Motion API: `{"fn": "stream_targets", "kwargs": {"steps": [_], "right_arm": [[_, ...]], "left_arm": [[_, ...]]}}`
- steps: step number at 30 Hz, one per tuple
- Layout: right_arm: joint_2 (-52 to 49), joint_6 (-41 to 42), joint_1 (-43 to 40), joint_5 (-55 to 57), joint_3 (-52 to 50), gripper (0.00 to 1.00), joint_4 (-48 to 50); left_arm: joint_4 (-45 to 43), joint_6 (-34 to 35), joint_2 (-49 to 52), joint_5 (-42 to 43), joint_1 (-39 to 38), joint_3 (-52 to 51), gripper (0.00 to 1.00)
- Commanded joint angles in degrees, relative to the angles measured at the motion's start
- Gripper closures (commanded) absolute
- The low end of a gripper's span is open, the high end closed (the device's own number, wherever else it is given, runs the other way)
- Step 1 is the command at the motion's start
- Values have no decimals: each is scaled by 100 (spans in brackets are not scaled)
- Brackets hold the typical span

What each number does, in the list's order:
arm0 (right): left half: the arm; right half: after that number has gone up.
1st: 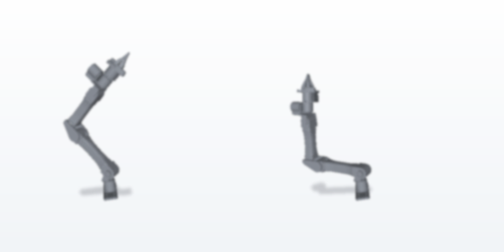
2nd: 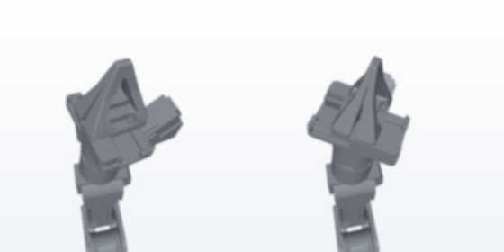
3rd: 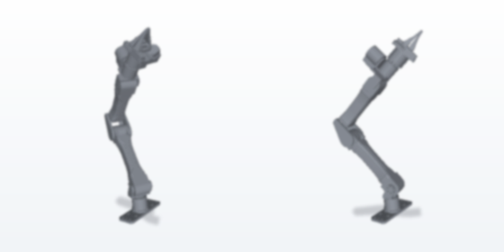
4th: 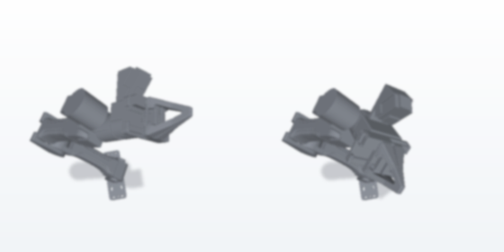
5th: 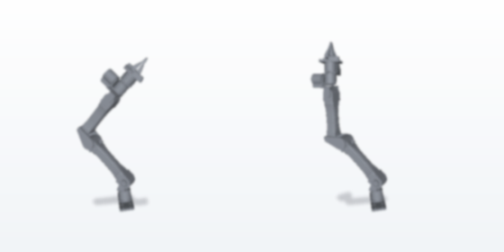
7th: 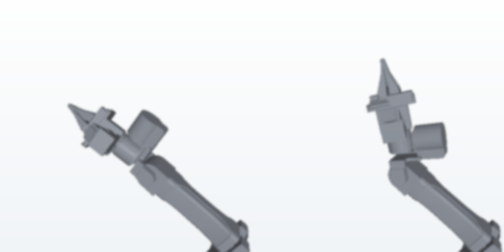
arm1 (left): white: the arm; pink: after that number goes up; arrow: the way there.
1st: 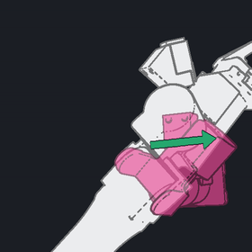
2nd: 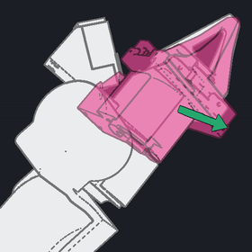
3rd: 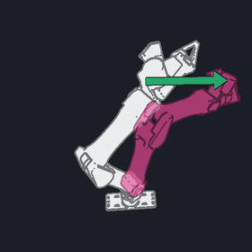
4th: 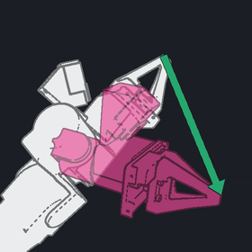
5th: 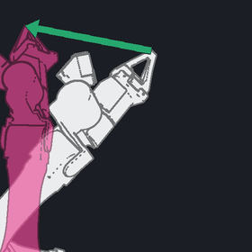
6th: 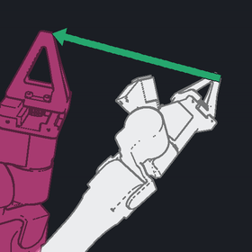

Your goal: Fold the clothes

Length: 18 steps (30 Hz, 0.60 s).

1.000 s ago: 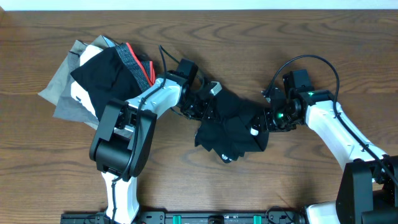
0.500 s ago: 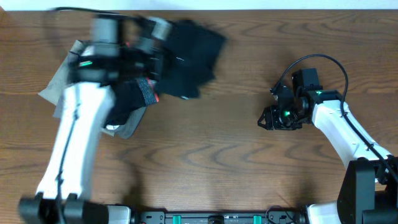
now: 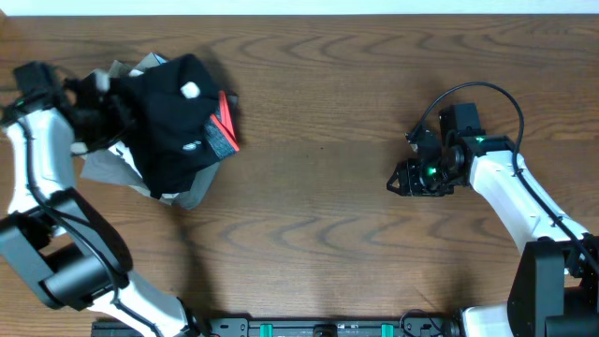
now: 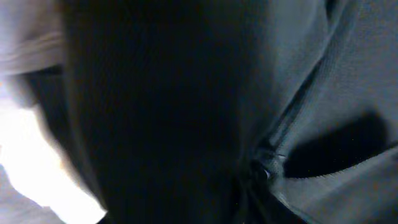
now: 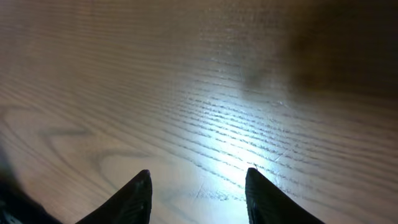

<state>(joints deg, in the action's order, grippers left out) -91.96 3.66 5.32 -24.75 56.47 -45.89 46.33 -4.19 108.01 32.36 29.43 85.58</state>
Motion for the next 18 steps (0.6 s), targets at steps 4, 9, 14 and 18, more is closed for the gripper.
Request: {"fn": "stream_targets", "kwargs": {"steps": [4,9,14,18], "right_arm": [[92,15,-55,-122,11,53,9],[92,15,-55,-122,11,53,2],[170,11,-55,-125,28,53,92],[527,-365,-55,-562,181,53,350]], "left_arm": [[125,299,-83,-118,575,-33,14],[199,295,-404,166,627,-9,2],[651,271,-1172,168,623,223,2],[1113,-153,-2087,219,354,365,2]]}}
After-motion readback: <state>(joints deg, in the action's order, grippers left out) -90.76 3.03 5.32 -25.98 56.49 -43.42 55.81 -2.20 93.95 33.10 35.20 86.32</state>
